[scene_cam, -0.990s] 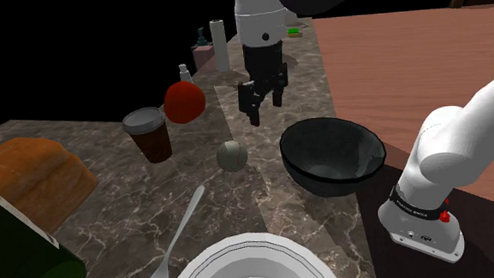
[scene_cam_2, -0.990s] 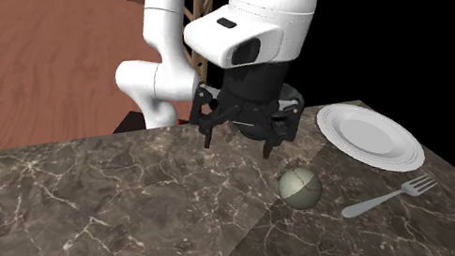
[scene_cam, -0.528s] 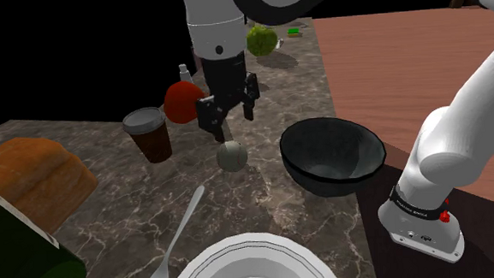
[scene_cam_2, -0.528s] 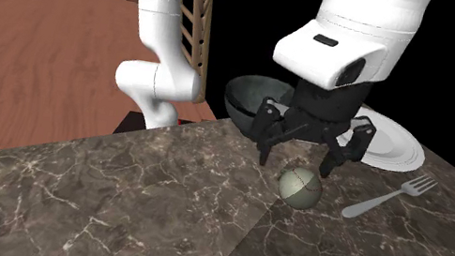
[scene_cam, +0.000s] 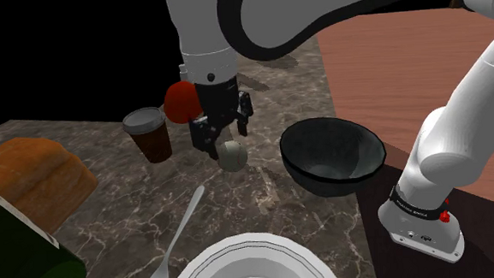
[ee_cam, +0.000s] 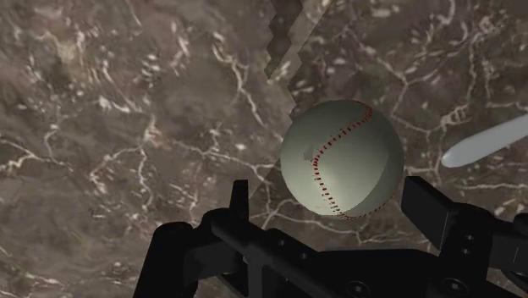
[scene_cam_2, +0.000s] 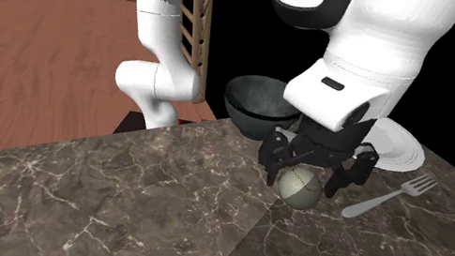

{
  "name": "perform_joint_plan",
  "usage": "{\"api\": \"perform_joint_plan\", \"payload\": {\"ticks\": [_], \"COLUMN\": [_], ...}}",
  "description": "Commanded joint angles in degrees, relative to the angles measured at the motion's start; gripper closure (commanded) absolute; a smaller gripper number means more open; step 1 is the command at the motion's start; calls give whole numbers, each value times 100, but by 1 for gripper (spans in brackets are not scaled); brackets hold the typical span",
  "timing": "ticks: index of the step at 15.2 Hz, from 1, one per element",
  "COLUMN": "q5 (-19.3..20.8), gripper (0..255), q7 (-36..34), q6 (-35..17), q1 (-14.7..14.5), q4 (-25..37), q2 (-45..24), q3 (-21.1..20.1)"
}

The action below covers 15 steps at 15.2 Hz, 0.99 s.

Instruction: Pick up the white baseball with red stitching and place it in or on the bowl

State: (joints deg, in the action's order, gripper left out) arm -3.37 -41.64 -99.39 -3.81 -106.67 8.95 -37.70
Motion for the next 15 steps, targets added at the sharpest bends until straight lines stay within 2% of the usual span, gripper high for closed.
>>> {"api": "perform_joint_plan", "payload": {"ticks": [1, 8, 9, 15], "q5": [-2, -2, 0, -1], "gripper": [0, 0, 255, 255], "q7": [-2, -1, -4, -3], "q6": [-135, -135, -131, -134], "q1": [-4, -2, -2, -3], "q4": [-132, -132, -125, -129], "q2": [1, 1, -4, -2], "q3": [-6, -7, -8, -8]}}
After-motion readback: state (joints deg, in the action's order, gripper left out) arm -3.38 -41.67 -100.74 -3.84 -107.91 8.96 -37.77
